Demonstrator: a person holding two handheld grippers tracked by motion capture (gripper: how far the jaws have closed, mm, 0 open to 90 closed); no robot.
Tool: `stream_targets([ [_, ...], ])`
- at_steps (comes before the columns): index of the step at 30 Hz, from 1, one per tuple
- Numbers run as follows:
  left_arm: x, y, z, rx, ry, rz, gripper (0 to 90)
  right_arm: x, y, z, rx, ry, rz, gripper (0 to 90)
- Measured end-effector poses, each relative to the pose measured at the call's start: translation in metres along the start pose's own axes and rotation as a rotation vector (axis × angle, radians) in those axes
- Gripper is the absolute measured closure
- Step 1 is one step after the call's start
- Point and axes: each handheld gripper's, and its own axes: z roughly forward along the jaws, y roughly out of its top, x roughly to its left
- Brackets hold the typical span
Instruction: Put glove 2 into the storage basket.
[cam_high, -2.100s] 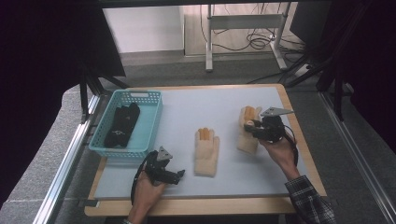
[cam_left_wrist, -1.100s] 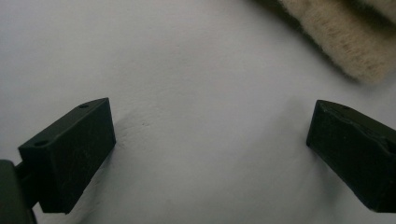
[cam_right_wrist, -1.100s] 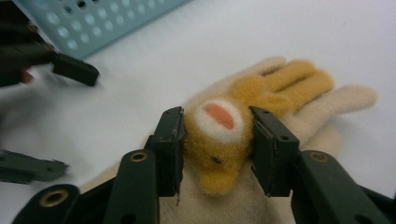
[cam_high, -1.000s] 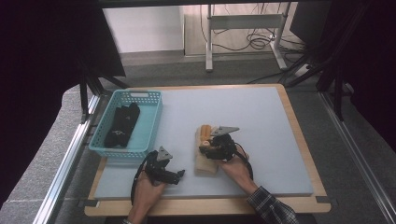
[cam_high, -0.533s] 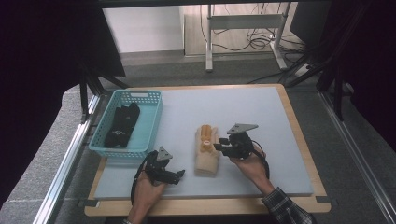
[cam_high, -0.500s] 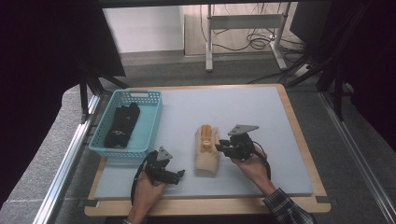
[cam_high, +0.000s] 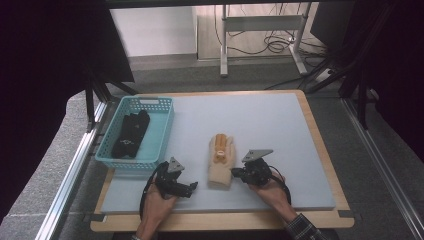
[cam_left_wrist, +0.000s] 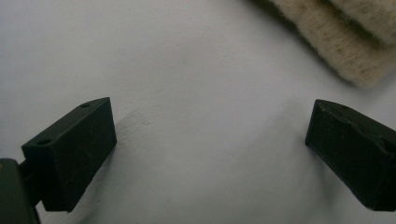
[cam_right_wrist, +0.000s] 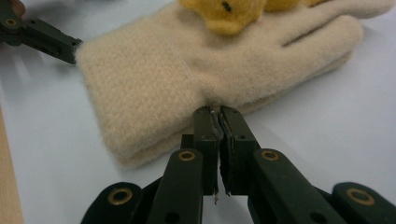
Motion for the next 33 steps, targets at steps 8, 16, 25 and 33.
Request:
stream_targets([
  [8, 0.001, -0.007, -0.007, 0.003, 0.013, -0.024, 2.6, 0.009, 0.000, 0.013, 0.008, 0.032, -0.004, 84.1],
  [16, 0.006, -0.013, -0.012, 0.003, 0.016, -0.023, 3.4, 0.022, 0.012, 0.031, -0.007, 0.044, -0.036, 81.9],
  [25, 0.005, -0.013, -0.012, 0.008, 0.018, -0.024, 3.0, 0.032, 0.025, 0.050, -0.016, 0.037, -0.073, 81.8],
  [33, 0.005, -0.013, -0.012, 0.007, 0.019, -0.026, 2.9, 0.033, 0.024, 0.048, -0.017, 0.040, -0.081, 77.6],
])
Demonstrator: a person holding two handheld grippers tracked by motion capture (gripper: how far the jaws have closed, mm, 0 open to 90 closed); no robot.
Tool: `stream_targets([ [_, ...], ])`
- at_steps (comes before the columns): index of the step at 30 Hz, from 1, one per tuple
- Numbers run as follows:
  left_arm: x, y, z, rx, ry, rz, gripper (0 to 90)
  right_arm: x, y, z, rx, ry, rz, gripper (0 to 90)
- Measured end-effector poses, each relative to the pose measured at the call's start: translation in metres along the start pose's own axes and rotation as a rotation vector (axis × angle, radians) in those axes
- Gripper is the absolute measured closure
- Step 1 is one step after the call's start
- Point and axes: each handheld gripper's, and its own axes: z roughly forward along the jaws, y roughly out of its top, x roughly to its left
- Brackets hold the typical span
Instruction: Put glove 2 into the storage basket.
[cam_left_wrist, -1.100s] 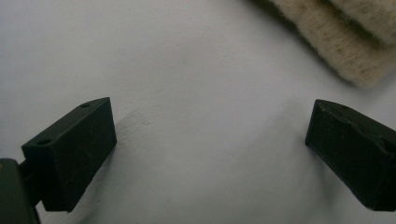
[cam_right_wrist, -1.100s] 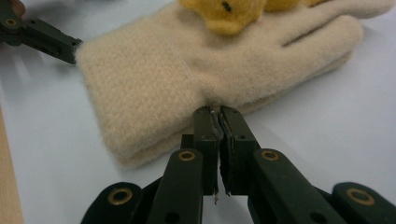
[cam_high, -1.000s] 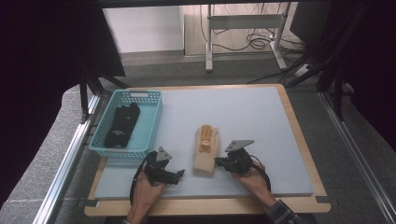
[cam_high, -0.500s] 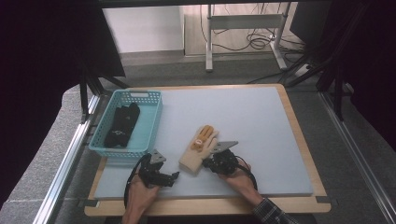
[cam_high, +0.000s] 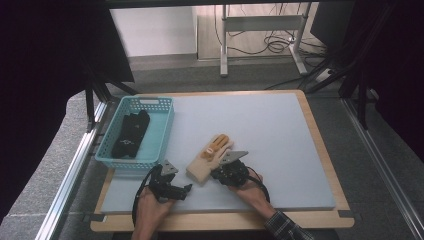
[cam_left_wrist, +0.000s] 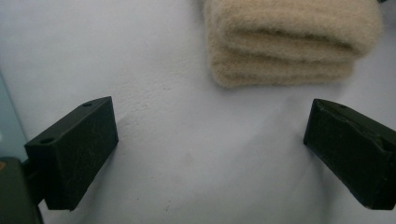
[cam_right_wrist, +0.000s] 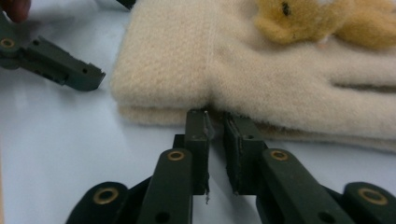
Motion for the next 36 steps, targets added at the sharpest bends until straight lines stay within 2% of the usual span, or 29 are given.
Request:
stream_targets([
  [3, 0.000, 0.000, 0.000, 0.000, -0.001, 0.000, 2.9, -0.002, -0.003, -0.007, -0.008, -0.010, 0.001, 74.1],
  [12, 0.000, 0.000, 0.000, -0.005, -0.002, -0.004, 2.9, -0.019, -0.014, -0.039, -0.030, -0.093, 0.040, 59.4],
  [21, 0.000, 0.000, 0.000, -0.008, -0.004, -0.004, 2.9, -0.038, -0.037, -0.073, -0.036, -0.178, 0.091, 46.8],
  [28, 0.001, 0.000, 0.001, -0.008, -0.005, -0.006, 2.8, -0.059, -0.058, -0.101, -0.039, -0.244, 0.145, 36.8],
  [32, 0.000, 0.000, 0.001, -0.007, -0.004, -0.005, 2.8, -0.070, -0.067, -0.111, -0.031, -0.287, 0.167, 33.3],
  [36, 0.000, 0.000, 0.001, -0.007, -0.005, -0.005, 2.8, -0.077, -0.074, -0.114, -0.013, -0.317, 0.175, 30.9],
])
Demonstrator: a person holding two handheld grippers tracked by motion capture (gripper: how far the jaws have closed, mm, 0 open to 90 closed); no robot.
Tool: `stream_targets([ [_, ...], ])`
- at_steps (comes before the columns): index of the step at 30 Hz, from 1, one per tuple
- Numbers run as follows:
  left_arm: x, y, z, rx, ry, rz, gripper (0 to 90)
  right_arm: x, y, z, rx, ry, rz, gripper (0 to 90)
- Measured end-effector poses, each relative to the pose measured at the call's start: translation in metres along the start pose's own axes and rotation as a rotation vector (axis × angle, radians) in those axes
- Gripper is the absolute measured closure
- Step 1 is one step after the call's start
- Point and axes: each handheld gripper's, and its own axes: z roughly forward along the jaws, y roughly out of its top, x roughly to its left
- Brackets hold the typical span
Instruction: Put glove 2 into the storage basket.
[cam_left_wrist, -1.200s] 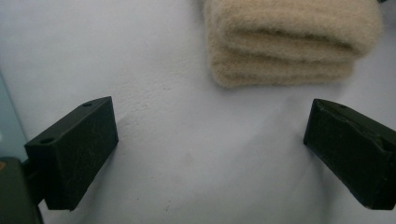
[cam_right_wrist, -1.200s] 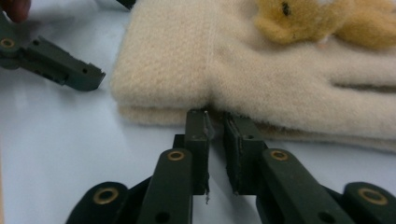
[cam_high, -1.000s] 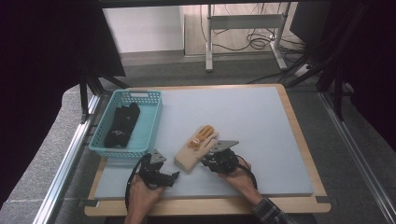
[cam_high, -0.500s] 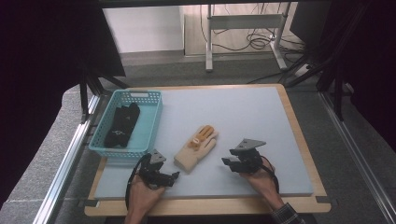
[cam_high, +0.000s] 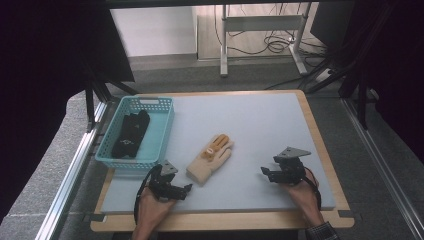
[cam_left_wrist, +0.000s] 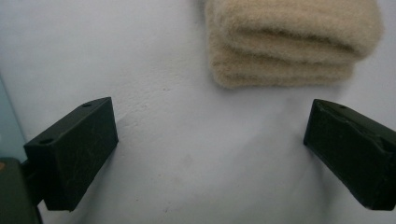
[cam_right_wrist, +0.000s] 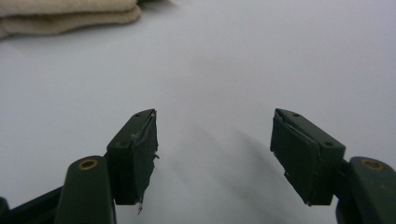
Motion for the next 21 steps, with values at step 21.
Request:
stream_targets([
  [21, -0.005, 0.011, -0.007, 0.001, -0.032, 0.012, 5.6, -0.003, -0.008, 0.008, 0.015, -0.011, -0.010, 26.7],
])
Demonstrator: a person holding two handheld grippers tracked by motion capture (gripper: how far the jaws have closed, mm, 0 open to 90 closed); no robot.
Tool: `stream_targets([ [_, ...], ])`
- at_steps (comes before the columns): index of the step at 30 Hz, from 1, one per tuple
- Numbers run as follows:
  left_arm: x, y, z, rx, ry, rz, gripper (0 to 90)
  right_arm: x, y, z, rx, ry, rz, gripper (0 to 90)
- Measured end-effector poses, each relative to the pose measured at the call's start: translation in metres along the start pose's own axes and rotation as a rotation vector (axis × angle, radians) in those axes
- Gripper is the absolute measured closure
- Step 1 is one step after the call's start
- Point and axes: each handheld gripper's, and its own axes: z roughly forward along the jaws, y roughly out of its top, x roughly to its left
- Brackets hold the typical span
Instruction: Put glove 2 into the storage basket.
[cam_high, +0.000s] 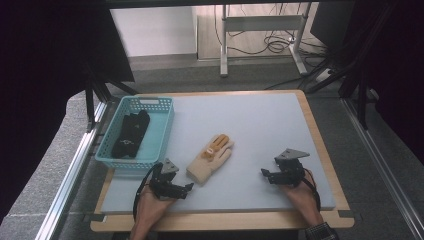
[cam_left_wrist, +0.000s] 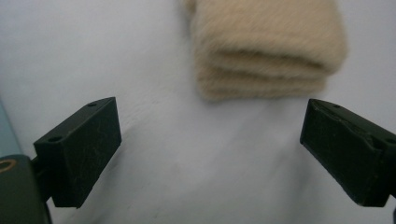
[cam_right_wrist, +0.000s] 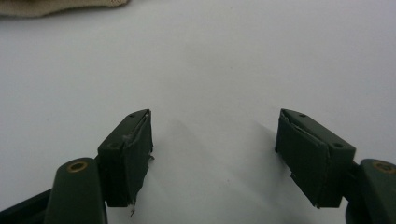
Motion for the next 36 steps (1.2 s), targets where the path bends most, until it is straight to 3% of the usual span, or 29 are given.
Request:
stream_targets([
  [6, -0.008, 0.022, -0.003, -0.009, -0.042, 0.011, 4.9, 0.000, 0.000, 0.000, 0.000, -0.001, 0.000, 26.6],
  [11, -0.016, 0.048, 0.002, -0.004, -0.041, 0.041, 3.7, 0.000, 0.000, 0.000, 0.000, 0.000, 0.001, 26.7],
  [18, -0.017, 0.085, 0.024, 0.029, -0.038, 0.057, 3.7, 0.000, 0.000, 0.000, 0.000, 0.001, 0.000, 26.4],
  [24, -0.016, 0.107, 0.048, 0.071, -0.033, 0.063, 4.7, 0.000, 0.000, 0.000, 0.000, 0.003, 0.000, 26.0],
  [33, -0.015, 0.110, 0.084, 0.185, -0.011, 0.075, 5.9, 0.000, 0.000, 0.000, 0.002, 0.005, -0.003, 25.5],
  [36, -0.012, 0.106, 0.088, 0.205, -0.039, 0.061, 6.7, 0.000, 0.000, 0.000, 0.002, 0.005, -0.003, 25.5],
])
